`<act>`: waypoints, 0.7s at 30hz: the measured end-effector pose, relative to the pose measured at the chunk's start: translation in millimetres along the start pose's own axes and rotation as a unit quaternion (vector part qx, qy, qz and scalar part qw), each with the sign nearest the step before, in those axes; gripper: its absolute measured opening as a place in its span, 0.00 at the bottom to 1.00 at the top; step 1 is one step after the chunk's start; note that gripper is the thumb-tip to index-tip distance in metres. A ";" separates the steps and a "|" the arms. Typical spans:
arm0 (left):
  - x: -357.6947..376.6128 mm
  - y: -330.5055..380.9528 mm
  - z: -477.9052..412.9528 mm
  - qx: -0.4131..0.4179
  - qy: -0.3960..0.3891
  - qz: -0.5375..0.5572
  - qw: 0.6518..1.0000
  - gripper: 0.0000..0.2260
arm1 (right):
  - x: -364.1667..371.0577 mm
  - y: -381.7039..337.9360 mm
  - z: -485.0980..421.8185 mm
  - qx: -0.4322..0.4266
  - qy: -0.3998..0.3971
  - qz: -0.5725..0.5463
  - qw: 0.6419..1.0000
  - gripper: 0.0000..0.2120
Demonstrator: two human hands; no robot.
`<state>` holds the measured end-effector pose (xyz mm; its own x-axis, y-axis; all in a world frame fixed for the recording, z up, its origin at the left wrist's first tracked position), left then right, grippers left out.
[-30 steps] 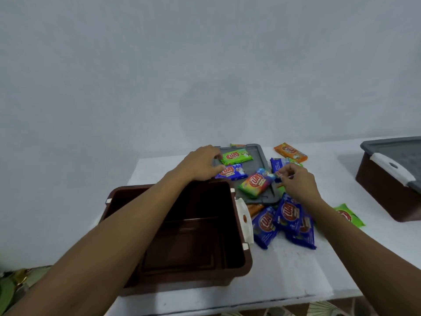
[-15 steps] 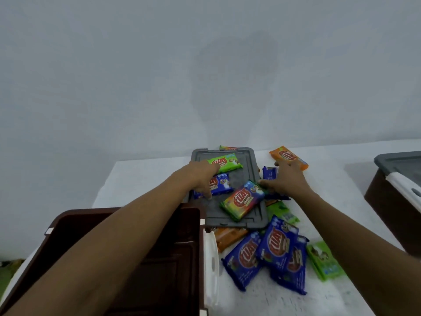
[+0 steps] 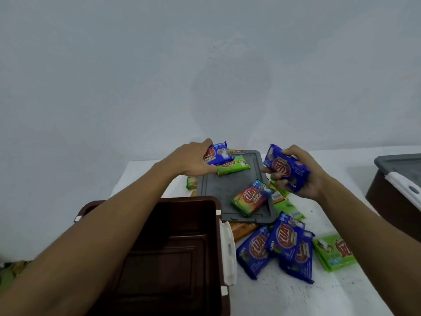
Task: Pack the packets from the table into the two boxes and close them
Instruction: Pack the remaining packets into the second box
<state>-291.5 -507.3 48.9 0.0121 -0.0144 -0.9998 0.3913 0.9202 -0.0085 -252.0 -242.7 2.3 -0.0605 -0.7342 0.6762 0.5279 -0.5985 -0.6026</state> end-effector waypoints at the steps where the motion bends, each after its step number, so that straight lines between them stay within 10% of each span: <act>1: -3.7 -6.3 11.3 0.000 0.005 0.006 1.000 0.28 | 14.5 10.5 7.5 0.010 -0.027 -0.016 0.999 0.29; 10: -27.3 -59.0 117.6 0.002 0.011 0.062 0.998 0.31 | 115.0 70.7 56.8 0.029 -0.099 0.034 0.994 0.37; 14: -30.3 -72.9 162.0 0.033 -0.012 0.060 0.998 0.27 | 150.7 93.2 63.7 -0.060 -0.040 0.208 0.976 0.14; 21: -3.0 -72.9 207.5 0.097 -0.085 -0.074 0.989 0.27 | 184.8 121.8 66.1 -0.217 -0.015 0.567 0.795 0.11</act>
<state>-129.2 -655.5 56.0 0.0896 -0.2245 -0.9703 0.5690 0.8111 -0.1351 -142.8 -430.1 81.9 0.2691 -0.8766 -0.3990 -0.1135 0.3826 -0.9169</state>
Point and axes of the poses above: each hand's wrist, its own z-axis away from the middle knuckle, its own x-axis out of the palm, y = z × x, the point moved 4 cm from there along -z, towards the middle knuckle, and after that the axes turned 13 degrees about -z, right-handed, at the moved point
